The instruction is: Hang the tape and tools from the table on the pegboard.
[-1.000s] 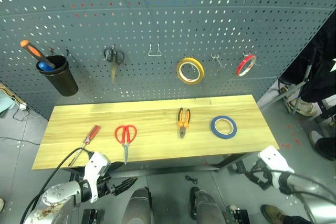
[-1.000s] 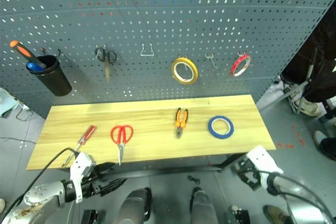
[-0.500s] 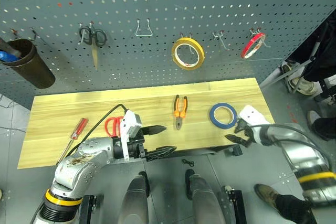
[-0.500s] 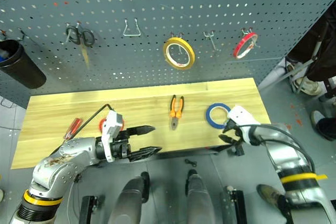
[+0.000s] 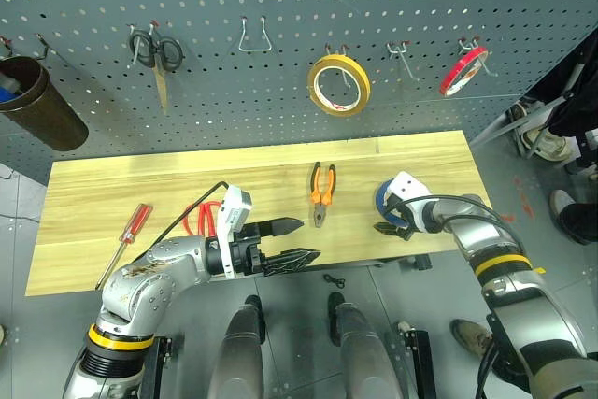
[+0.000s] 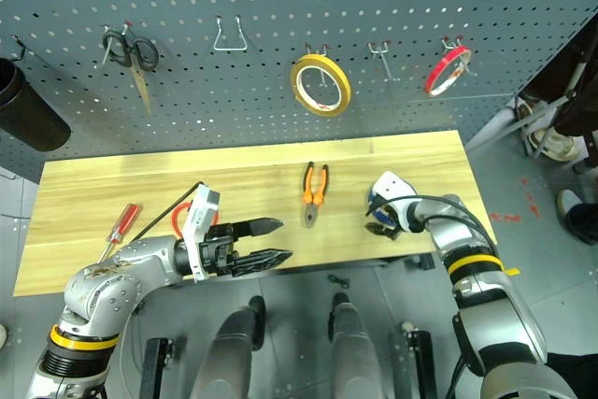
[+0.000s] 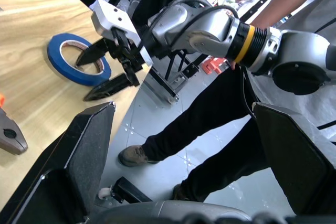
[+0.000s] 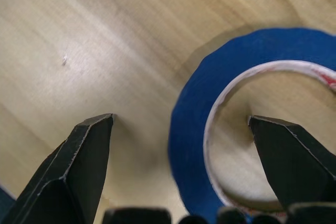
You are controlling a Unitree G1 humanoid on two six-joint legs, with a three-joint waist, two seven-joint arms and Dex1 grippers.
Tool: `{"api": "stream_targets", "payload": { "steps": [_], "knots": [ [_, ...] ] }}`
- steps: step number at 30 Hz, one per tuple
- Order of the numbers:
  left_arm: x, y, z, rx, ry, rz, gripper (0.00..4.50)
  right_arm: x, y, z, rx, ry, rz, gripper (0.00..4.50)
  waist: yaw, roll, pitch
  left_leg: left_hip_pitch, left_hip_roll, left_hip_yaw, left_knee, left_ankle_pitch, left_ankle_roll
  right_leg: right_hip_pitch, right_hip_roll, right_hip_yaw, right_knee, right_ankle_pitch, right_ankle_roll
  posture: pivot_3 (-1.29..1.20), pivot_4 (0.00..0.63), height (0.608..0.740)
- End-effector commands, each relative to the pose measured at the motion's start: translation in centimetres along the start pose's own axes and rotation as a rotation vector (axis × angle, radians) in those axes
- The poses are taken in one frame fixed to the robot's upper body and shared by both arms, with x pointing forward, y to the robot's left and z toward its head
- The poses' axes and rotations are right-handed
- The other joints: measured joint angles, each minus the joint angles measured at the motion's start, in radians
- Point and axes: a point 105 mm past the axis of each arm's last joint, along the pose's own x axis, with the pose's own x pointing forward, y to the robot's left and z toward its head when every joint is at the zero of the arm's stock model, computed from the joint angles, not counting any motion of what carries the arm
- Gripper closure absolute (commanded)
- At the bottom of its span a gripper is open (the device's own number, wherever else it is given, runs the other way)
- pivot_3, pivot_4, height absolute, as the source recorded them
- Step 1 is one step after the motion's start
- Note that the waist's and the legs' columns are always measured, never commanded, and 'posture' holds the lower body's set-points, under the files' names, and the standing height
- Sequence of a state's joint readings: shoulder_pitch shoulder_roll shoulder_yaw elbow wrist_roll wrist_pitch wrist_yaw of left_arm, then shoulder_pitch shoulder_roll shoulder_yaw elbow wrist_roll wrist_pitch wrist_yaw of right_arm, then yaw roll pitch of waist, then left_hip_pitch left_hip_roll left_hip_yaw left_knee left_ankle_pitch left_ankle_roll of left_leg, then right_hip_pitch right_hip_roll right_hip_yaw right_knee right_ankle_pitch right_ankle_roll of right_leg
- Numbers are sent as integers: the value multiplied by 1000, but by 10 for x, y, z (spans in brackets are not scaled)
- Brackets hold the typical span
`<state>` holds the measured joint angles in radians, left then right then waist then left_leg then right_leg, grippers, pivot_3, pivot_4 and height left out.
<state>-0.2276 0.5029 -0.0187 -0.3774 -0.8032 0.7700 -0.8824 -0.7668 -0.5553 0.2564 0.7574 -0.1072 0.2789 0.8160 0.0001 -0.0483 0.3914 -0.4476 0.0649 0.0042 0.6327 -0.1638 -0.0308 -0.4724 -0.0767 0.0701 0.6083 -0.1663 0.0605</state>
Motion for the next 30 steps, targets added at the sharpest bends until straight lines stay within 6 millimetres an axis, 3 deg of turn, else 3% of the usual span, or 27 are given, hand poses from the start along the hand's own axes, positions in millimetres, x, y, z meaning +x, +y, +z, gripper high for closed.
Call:
{"api": "stream_targets", "payload": {
  "steps": [1, 11, 13, 15, 21, 25, 28, 30],
  "knots": [
    [-1, -9, 6, 13, -26, -25, 0, 3, 1, -16, 52, 40, 0, 534, 0, 0, 0, 0, 0, 0, 0, 0, 0, 0, 0, 0, 1, -1, -2, 93, 455, 740],
    [1, -5, 5, 22, -33, -15, 0, 3, 7, -30, 10, 54, -4, 3962, -1, 0, 0, 2, 0, -1, 0, 0, -1, 1, 1, 0, 2, 0, 0, 90, 428, 740],
    [3, -9, 4, 10, -27, -40, 0, -2, 10, -32, -44, 36, -34, 4033, 2, 0, 0, 2, 0, -1, 0, 0, -1, 1, 1, 0, 2, 0, 1, 87, 415, 740],
    [5, -14, 5, -2, -34, -59, 0, -17, 9, -20, -116, -30, -134, 4033, 7, 0, 0, 1, 0, -2, 0, 0, -1, 1, 0, -1, 2, -1, 1, 80, 394, 740],
    [6, -17, 29, -68, -149, -74, 0, -94, 27, 34, -281, -243, -457, 4033, -2, 2, -1, -6, -2, -3, 1, 2, -4, -4, -1, -1, 3, -1, 3, 14, 347, 740],
    [0, -11, 64, -120, -298, -73, 0, -134, 36, 84, -476, -411, -635, 4033, -18, 1, -2, -8, -2, -4, 6, 4, -9, -5, 0, 0, 3, 3, 5, -13, 316, 740],
    [-3, -1, 94, -152, -441, -61, 0, -141, 41, 119, -573, -541, -675, 4033, -23, 1, -9, -8, -2, -5, 7, 7, -11, -4, 0, 0, 2, 3, 3, -18, 305, 740],
    [-3, 5, 106, -165, -493, -54, 0, -139, 32, 131, -574, -580, -702, 4033, -26, 0, -15, -9, -3, -5, 7, 9, -11, -4, 0, 0, 2, 4, 2, -3, 294, 740]
  ]
}}
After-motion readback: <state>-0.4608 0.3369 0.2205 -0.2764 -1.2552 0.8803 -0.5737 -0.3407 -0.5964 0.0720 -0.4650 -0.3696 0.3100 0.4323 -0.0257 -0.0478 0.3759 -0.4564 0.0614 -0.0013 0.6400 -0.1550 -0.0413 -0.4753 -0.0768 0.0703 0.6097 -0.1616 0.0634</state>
